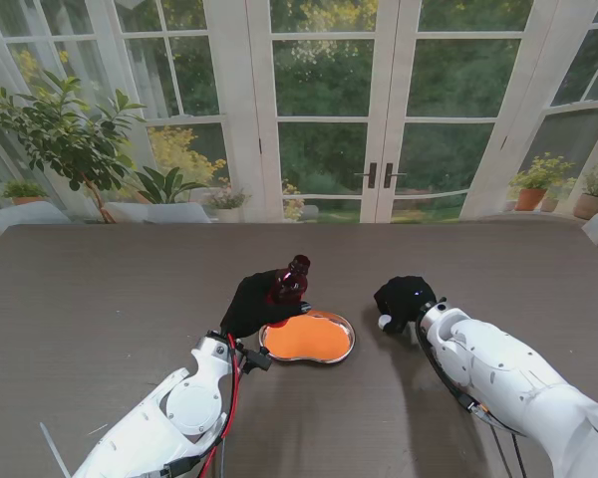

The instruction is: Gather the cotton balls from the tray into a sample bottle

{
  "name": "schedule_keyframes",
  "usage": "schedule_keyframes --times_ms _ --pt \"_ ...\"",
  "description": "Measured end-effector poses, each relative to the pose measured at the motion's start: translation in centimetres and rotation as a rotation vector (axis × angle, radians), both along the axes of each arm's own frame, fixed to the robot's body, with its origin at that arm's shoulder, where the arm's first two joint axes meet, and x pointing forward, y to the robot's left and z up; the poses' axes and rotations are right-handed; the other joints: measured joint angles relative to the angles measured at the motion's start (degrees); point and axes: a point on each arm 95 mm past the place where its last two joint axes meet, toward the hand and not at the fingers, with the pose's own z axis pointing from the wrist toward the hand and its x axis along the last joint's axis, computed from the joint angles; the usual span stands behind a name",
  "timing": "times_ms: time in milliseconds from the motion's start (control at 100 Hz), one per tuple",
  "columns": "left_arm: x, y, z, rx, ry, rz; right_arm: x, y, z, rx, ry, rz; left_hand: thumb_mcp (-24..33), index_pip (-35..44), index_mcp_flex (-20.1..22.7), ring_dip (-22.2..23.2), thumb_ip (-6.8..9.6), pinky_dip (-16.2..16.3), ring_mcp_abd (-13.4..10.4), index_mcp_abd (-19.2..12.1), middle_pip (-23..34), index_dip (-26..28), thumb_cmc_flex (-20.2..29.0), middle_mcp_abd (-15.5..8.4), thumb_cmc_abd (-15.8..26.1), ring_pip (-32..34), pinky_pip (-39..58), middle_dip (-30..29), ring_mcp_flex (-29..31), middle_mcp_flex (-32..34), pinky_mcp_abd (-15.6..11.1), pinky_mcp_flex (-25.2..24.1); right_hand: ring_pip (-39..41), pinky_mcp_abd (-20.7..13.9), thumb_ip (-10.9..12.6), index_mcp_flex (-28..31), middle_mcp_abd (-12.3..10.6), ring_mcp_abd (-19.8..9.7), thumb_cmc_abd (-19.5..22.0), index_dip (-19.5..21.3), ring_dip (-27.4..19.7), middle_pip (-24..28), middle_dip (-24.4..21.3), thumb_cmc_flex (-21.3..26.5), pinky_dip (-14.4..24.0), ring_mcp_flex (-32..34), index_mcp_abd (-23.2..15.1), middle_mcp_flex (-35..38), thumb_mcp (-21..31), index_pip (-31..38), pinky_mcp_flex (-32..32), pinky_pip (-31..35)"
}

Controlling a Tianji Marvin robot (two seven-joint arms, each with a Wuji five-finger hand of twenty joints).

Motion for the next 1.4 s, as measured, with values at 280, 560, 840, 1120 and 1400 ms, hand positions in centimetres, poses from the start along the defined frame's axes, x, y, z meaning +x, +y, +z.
schedule_keyframes --times_ms 280,560,840,1120,1400 --pt "0.00 0.03 -0.01 -0.001 0.001 0.000 -0.07 0.03 -0.04 0.007 0.013 0.006 0.00 0.00 0.00 0.00 0.00 0.00 0.00 0.00 0.00 0.00 0.00 0.00 0.00 0.00 0.00 -0.02 0.00 0.00 0.00 0.00 0.09 0.01 -1.29 -0.41 -0.01 0.36 2.74 -2.86 0.10 0.00 0.66 0.07 0.00 0.00 0.02 0.23 -1.28 2.83 0.03 0.13" --pt "-0.02 0.06 -0.03 -0.002 0.004 0.000 -0.01 0.11 0.02 0.010 0.027 0.012 0.00 0.00 0.00 0.00 0.00 0.00 0.00 0.00 0.00 0.00 0.00 0.00 0.00 0.00 0.00 -0.03 0.00 0.00 0.00 0.00 0.10 0.03 -1.35 -0.44 -0.01 0.51 4.83 -2.96 0.10 -0.52 0.69 0.07 -0.01 0.00 0.29 0.68 -2.43 3.36 0.03 0.30" --pt "-0.03 0.08 -0.07 -0.004 0.006 0.000 0.00 -0.02 0.19 0.028 0.061 0.001 0.00 0.00 0.00 0.00 0.00 0.00 0.00 0.00 0.00 0.00 0.00 0.00 0.00 0.00 0.00 -0.04 0.00 0.00 0.00 0.00 0.10 0.04 -1.37 -0.44 -0.01 0.53 4.93 -4.50 0.11 -0.56 0.69 0.09 -0.01 0.00 0.29 0.74 -2.52 3.56 0.03 0.30" --pt "-0.02 0.09 -0.10 -0.006 0.008 0.000 -0.18 0.03 0.14 0.036 0.069 0.014 0.00 0.00 0.00 0.00 0.00 0.00 0.00 0.00 0.00 0.00 0.00 0.00 0.00 0.00 0.00 -0.05 0.00 0.00 0.00 0.00 0.10 0.05 -1.52 -0.45 -0.01 0.54 5.51 -4.51 0.11 -0.57 0.69 0.58 -0.02 0.00 0.38 0.76 -3.19 4.37 0.03 0.30" --pt "-0.02 0.10 -0.09 -0.006 0.008 0.000 -0.06 0.08 -0.09 0.026 0.039 0.045 0.00 0.00 0.00 0.00 0.00 0.01 0.00 0.00 0.00 -0.01 0.00 0.00 0.00 0.00 0.00 -0.07 0.00 0.00 0.00 0.00 0.23 0.05 -1.68 -0.45 0.03 0.55 5.62 -4.37 0.11 -0.57 0.71 0.55 -0.02 0.00 1.11 0.81 -3.21 5.82 0.12 0.30"
